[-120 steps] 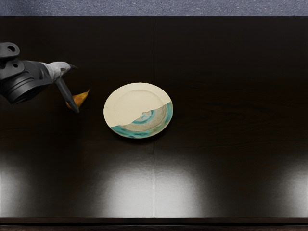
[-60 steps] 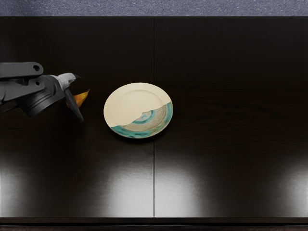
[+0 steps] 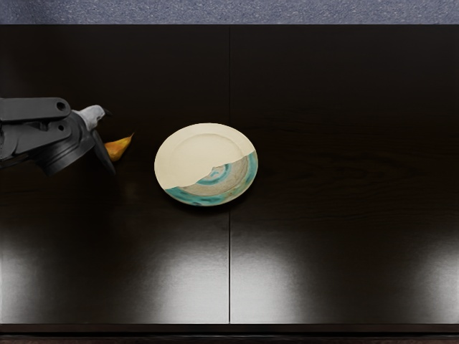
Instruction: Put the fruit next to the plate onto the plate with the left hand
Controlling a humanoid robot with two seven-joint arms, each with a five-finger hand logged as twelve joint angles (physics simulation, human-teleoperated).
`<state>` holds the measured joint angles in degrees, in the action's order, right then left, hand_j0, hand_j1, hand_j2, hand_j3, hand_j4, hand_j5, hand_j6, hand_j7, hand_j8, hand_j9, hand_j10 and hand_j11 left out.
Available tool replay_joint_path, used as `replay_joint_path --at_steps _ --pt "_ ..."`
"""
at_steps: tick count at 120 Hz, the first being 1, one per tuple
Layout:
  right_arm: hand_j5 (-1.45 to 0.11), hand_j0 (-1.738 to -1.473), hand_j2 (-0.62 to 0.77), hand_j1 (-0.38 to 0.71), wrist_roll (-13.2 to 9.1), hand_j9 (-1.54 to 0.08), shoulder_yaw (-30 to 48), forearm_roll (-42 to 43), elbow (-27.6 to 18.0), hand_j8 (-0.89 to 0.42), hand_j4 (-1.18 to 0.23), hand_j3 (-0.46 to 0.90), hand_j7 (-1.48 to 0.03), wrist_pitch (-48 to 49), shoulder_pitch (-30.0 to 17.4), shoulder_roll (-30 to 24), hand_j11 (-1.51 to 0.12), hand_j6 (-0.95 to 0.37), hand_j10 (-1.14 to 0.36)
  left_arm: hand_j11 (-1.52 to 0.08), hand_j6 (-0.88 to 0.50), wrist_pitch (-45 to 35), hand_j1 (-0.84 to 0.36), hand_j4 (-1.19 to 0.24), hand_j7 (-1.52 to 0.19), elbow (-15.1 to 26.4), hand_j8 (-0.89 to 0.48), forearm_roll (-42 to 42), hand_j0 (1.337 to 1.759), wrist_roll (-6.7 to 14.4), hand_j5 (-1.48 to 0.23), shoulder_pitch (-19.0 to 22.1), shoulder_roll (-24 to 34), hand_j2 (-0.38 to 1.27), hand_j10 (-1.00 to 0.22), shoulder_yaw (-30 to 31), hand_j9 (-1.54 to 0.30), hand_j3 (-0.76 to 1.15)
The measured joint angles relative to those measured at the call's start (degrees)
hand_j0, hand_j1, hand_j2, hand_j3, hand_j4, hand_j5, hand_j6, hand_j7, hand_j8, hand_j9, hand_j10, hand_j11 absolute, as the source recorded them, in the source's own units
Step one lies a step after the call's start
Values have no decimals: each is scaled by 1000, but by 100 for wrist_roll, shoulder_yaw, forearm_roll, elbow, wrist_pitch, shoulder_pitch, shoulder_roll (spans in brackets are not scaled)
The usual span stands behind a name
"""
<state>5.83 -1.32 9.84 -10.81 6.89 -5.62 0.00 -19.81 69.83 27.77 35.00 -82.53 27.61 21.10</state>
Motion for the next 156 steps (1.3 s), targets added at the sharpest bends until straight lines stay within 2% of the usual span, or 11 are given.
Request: replay_joint_path --at_steps 19,31,63,156 --pt "-13 -1658 -2 -337 -1 -13 0 0 0 -10 -10 0 -13 1 0 0 -13 -10 -10 -145 -114 -12 216 -113 -145 -86 -114 26 1658 0 -145 105 -105 24 -113 4 -145 0" --pt "-13 -1658 -2 -337 -1 -13 0 0 0 -10 -10 0 -13 0 0 0 -13 -10 -10 -148 -117 -28 214 -116 -148 -324 -116 70 1658 0 -148 227 -452 24 -115 7 -148 0" --pt "-13 -1658 -2 -337 0 -13 0 0 0 -10 -10 0 -13 0 0 0 -13 -10 -10 -157 -124 -33 205 -123 -157 -702 -124 116 1658 0 -157 316 -625 26 -123 8 -157 0" --pt "-13 -1658 -2 -337 -1 -13 0 0 0 -10 -10 0 -13 -1 0 0 -13 -10 -10 -393 -304 -24 -12 -304 -393 -761 -304 122 1658 0 -393 409 -625 62 -303 8 -393 0"
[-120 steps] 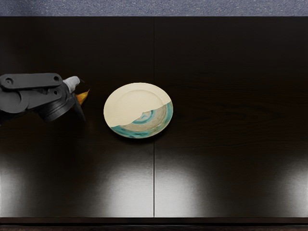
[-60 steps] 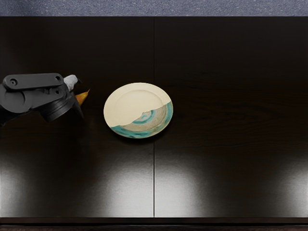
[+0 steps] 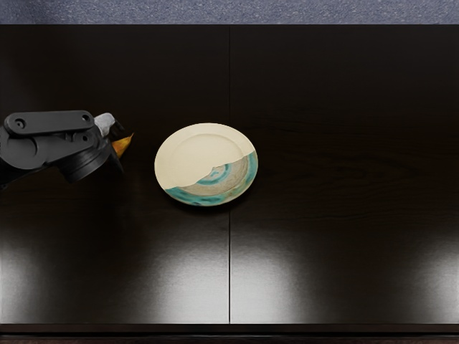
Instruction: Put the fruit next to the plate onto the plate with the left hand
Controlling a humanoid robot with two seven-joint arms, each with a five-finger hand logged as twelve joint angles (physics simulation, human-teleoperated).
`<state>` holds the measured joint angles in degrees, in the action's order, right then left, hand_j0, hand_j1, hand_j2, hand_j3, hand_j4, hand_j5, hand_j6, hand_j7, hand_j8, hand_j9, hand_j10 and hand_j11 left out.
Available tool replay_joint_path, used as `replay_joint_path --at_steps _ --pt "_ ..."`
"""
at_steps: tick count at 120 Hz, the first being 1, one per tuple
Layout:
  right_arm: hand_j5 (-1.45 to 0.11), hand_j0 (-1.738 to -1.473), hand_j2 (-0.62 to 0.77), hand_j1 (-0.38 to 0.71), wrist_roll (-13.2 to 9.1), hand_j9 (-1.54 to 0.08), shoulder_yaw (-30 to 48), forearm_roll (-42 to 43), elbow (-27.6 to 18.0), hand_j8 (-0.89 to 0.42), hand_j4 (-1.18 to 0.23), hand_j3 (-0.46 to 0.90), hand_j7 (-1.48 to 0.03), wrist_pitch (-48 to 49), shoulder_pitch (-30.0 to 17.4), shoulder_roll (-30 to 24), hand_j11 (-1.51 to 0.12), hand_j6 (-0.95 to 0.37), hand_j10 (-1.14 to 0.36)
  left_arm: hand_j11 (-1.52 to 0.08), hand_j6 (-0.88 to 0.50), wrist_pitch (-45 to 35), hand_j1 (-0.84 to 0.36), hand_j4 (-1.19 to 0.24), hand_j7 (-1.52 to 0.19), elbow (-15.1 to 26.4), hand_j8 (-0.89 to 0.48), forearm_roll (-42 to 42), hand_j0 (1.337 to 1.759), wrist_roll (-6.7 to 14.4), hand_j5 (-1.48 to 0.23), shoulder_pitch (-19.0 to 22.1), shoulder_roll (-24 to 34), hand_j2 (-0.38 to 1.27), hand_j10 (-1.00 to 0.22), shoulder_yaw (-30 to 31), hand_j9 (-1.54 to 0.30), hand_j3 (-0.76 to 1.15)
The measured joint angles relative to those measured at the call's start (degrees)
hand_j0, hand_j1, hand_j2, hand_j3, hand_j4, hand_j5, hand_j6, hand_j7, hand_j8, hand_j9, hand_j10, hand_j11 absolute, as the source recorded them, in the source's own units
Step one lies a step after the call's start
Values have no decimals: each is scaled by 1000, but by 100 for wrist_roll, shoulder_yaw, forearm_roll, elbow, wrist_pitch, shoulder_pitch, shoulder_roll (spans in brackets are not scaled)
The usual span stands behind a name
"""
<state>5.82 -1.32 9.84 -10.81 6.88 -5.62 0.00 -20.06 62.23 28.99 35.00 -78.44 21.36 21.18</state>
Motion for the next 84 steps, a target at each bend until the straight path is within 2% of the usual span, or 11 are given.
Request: replay_joint_path --at_steps 84 --pt "-13 -1658 -2 -337 2 -13 0 0 0 -10 -10 0 -13 0 0 0 -13 -10 -10 -414 -321 -15 -32 -320 -414 0 -320 35 1658 0 -414 58 79 66 -320 -6 -414 0"
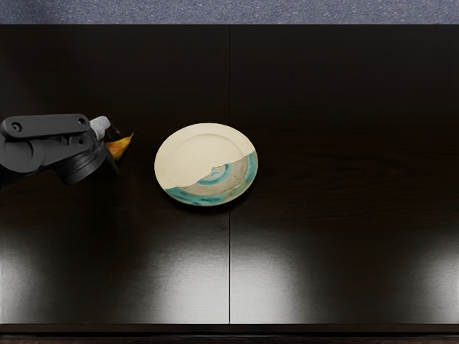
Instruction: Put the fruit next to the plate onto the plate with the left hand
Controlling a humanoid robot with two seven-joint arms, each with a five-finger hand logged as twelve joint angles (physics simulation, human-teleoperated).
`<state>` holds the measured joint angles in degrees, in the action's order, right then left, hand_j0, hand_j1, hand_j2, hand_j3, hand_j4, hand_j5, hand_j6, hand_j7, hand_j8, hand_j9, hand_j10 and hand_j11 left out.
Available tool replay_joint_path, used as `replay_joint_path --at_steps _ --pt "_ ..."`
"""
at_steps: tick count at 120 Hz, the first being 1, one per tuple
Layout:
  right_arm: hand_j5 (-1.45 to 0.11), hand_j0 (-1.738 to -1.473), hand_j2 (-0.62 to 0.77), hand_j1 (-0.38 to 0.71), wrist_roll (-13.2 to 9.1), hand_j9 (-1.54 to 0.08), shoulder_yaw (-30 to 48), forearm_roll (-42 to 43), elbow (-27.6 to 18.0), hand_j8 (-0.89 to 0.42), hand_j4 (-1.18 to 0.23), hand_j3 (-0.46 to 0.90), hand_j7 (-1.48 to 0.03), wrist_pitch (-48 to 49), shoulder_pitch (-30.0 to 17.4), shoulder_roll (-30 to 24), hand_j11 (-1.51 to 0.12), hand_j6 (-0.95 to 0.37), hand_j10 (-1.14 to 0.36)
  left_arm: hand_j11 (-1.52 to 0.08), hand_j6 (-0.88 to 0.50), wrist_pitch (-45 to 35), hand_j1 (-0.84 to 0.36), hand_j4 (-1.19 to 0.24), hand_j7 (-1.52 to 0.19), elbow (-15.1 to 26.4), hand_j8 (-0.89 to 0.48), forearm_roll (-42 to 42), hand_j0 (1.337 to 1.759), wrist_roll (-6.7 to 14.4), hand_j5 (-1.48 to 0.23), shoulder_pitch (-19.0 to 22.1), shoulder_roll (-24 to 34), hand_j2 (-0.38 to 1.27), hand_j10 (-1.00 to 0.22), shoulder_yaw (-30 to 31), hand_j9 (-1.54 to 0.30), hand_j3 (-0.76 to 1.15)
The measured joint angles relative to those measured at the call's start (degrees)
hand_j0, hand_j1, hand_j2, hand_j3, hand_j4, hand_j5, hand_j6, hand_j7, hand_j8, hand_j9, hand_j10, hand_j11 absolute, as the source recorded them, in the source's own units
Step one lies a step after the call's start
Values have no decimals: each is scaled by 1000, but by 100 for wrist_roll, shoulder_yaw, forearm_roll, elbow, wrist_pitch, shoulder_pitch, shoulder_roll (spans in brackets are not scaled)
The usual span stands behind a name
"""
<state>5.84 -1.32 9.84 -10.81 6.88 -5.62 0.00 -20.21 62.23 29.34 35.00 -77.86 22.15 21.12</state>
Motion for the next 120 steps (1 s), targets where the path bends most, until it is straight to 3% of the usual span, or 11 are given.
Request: replay_joint_path --at_steps 45,52,54,56,63,68,84,93,95,104,120 --pt "-13 -1658 -2 -337 0 -13 0 0 0 -10 -10 0 -13 -1 0 0 -13 -10 -10 -427 -331 13 -44 -330 -428 0 -331 -2 1658 0 -428 8 0 68 -330 4 -428 0" --pt "-13 -1658 -2 -337 -2 -13 0 0 0 -10 -10 0 -13 -2 0 0 -13 -10 -10 -520 -388 100 -129 -351 -520 0 -385 -58 1658 0 -519 18 -5 83 -403 -29 -492 0" --pt "-13 -1658 -2 -337 -1 -13 0 0 0 -10 -10 0 -13 -2 0 0 -13 -10 -10 -561 -393 139 -165 -357 -557 -2 -343 -73 1658 1 -554 22 -2 90 -435 -55 -521 0" --pt "-13 -1658 -2 -337 -1 -13 0 0 0 -10 -10 0 -13 -2 0 0 -13 -10 -10 -603 -419 175 -204 -392 -567 -3 -228 -109 1658 18 -590 31 1 97 -468 -93 -700 0" --pt "-13 -1658 -2 -337 -1 -13 0 0 0 -10 -10 0 -13 0 0 0 -13 -10 -10 -735 -501 342 -327 -504 -710 -4 -147 -260 1658 22 -716 53 71 116 -545 -274 -741 0" --pt "-13 -1658 -2 -337 -1 -13 0 0 0 -10 -10 0 -13 0 0 0 -13 -10 -10 -811 -549 426 -356 -576 -779 -4 -46 -337 1657 33 -787 60 86 204 -564 -358 -836 0" --pt "-13 -1658 -2 -337 -1 -13 0 0 0 -10 -10 0 -13 0 0 0 -13 -10 -10 -981 -511 560 -358 -657 -942 -4 -38 -438 1653 37 -947 69 115 261 -552 -509 -818 0" --pt "-13 -1658 -2 -337 -1 -13 0 0 0 -10 -10 0 -13 0 0 0 -13 -10 -10 -1039 -503 592 -342 -714 -1005 -3 -205 -455 1651 24 -1005 68 138 253 -568 -569 -833 0" --pt "-13 -1658 -2 -337 -2 -13 0 0 0 -10 -10 0 -13 0 0 0 -13 -10 -10 -1049 -525 604 -340 -721 -1020 -2 -252 -460 1650 20 -1025 69 156 254 -512 -590 -861 0" --pt "-13 -1658 -2 -337 -3 -13 0 0 0 -10 -10 0 -13 0 0 0 -13 -10 -10 -1081 -570 634 -338 -753 -1058 0 -437 -467 1650 18 -1084 60 190 335 -568 -655 -946 0" --pt "-13 -1658 -2 -337 -1 -13 0 0 0 -10 -10 0 -13 1 0 0 -13 -10 -10 -1122 -628 636 -328 -806 -1091 -1 -487 -464 1648 14 -1117 60 306 501 -622 -723 -1040 0"
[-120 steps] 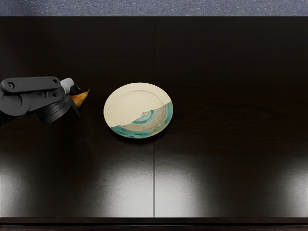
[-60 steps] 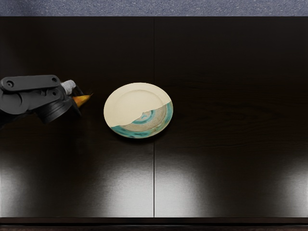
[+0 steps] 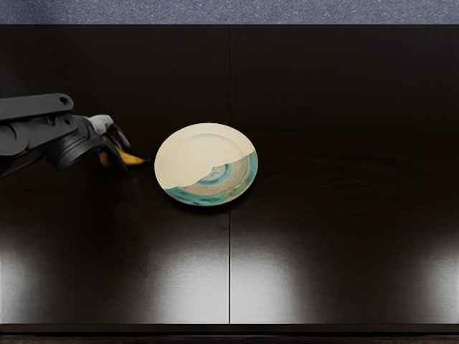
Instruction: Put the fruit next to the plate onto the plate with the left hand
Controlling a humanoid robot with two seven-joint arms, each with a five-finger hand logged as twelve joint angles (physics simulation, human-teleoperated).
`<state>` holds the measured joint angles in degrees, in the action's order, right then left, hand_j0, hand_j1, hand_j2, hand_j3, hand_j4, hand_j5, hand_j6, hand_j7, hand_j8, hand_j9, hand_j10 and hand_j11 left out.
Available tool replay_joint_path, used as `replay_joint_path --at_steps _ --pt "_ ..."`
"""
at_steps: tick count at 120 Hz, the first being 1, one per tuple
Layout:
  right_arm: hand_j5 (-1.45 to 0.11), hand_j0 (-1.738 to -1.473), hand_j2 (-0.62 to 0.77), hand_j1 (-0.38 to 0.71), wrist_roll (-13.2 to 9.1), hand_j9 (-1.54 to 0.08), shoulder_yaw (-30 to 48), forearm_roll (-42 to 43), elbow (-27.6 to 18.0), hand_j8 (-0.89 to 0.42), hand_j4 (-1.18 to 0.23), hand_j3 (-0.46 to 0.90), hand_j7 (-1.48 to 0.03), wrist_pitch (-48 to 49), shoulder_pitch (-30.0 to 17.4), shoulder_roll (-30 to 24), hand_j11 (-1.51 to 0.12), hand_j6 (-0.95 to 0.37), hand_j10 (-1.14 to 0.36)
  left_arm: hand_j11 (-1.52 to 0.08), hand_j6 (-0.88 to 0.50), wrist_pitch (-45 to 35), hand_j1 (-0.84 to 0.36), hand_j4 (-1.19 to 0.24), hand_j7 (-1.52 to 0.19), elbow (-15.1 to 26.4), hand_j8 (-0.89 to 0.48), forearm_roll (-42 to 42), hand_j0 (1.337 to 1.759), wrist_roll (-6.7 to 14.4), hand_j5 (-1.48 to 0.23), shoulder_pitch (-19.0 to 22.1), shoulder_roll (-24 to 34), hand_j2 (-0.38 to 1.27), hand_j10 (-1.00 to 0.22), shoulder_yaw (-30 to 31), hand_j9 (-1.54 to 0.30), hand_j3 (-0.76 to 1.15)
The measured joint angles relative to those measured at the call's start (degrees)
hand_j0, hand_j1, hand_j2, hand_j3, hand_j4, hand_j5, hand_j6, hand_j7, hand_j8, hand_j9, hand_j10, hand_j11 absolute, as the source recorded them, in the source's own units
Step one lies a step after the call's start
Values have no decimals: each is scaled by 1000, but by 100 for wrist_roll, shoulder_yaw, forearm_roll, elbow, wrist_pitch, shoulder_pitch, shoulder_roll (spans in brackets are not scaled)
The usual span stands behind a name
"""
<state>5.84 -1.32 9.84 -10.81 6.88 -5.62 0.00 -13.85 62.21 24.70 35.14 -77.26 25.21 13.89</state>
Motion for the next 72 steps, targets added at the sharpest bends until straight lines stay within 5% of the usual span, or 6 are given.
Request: replay_joint_path --at_steps 39,56,72 --pt "-13 -1658 -2 -337 -2 -13 0 0 0 -9 -10 0 -13 -1 0 0 -13 -9 -9 -1153 -597 34 -356 -849 -1122 0 -430 -37 1649 -10 -1142 102 688 484 -580 -596 -1096 0" --pt "-13 -1658 -2 -337 -2 -13 0 0 0 -9 -10 0 -13 -1 0 0 -13 -9 -9 -1163 -597 778 -352 -862 -1120 -1 -421 -172 1648 -9 -1139 449 1345 449 -581 -1753 -1116 0" --pt "-13 -1658 -2 -337 -1 -13 0 0 0 -9 -9 0 -13 -2 0 0 -13 -9 -9 -1168 -633 1728 -319 -866 -1113 -1 -447 -561 1648 -12 -1140 717 1338 440 -607 -2917 -1126 0"
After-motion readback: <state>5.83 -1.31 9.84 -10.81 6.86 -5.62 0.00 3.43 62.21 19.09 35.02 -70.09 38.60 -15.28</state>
